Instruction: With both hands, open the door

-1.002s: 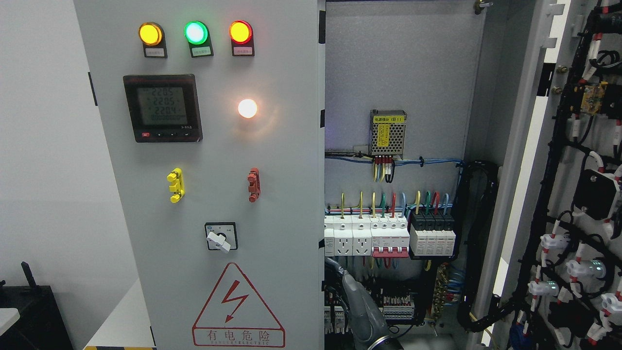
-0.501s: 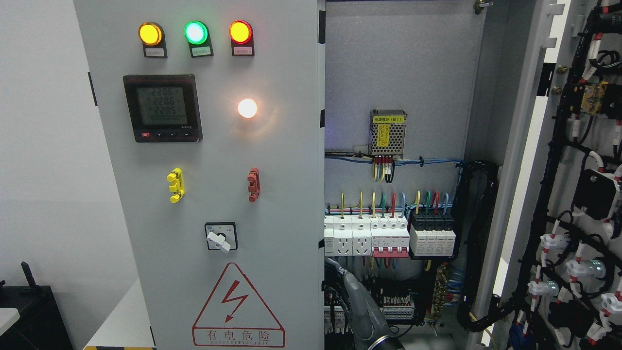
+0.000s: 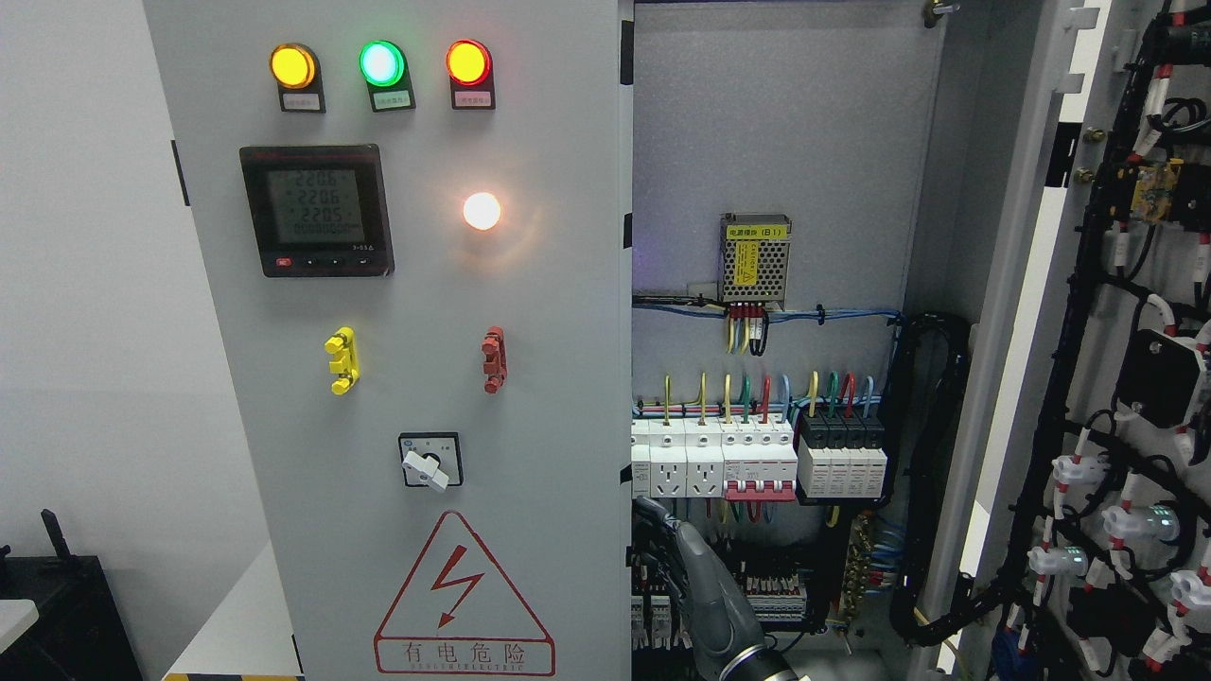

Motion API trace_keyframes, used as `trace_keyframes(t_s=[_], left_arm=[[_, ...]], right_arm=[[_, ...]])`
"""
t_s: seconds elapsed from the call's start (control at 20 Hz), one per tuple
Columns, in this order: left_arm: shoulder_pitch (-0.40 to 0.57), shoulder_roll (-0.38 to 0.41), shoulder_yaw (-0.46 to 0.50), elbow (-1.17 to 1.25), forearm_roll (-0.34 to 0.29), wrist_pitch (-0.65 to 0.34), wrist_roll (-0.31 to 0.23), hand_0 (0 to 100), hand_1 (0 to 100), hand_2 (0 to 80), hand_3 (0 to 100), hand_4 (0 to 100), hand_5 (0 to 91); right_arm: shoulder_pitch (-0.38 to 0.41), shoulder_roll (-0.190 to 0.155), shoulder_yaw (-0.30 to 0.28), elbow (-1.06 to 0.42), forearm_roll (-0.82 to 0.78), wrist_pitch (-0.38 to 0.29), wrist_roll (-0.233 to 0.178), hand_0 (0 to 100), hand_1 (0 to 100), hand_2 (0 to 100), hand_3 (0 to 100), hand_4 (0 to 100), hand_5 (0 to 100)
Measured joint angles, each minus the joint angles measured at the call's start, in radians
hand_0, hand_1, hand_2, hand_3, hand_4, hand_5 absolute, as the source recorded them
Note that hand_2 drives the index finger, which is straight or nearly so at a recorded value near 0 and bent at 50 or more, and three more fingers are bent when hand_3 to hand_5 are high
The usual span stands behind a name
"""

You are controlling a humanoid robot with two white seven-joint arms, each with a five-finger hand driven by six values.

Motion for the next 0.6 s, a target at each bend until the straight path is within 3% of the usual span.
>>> trace_keyframes(t_s=[0.6], left_arm=[[0.0,0.0,0.0,0.0,0.0,0.0,-0.002,0,0,0.0,0,4,0.0]], right_arm=[[-0.003,-0.005,0.01,-0.004,-0.008,0.018,0.011,0,0,0,0,0,0]])
